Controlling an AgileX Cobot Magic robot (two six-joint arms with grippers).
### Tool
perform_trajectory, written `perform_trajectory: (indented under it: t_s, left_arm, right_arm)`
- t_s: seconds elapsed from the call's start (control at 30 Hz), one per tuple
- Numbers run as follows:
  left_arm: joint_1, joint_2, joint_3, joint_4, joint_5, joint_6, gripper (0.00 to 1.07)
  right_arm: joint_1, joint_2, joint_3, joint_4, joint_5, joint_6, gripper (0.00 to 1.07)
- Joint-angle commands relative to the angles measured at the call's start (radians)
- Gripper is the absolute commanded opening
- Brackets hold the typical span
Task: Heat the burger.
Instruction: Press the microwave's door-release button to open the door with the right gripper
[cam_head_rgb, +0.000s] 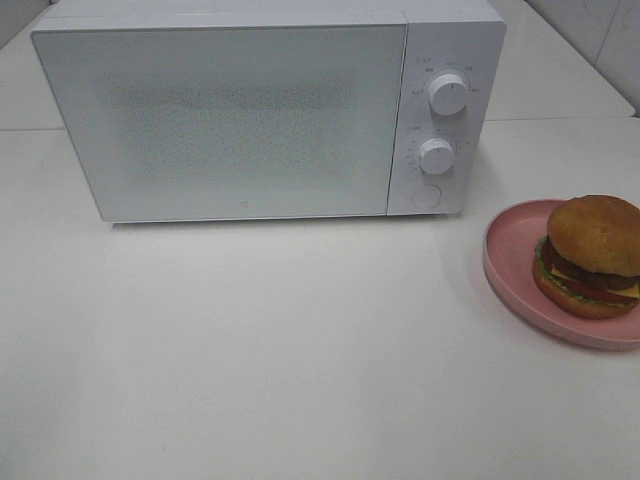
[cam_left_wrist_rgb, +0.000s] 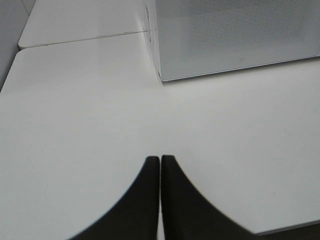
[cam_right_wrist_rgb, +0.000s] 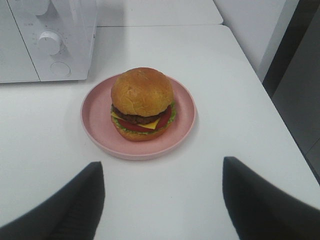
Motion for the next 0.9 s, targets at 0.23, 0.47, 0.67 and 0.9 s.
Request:
perform_trajectory:
  t_s: [0.23,0.47,0.67,0.9]
  left_arm:
    - [0.002,-0.019,0.0,-0.001,-0.006,0.003,0.0]
    - [0.002,-0.019,0.0,-0.001,-0.006,0.003,0.0]
    - [0.002,-0.019,0.0,-0.001,-0.006,0.003,0.0]
    - [0.002,-0.019,0.0,-0.001,-0.006,0.003,0.0]
  right_arm:
    - [-0.004,-0.031,-0.001,-0.001,-0.008,-0.008,0.62]
    - [-0.004,-0.031,-0.001,-0.001,-0.008,-0.008,0.62]
    - [-0.004,-0.031,-0.001,-0.001,-0.008,-0.008,0.62]
    - [-0.004,-0.031,-0.001,-0.001,-0.008,-0.008,0.62]
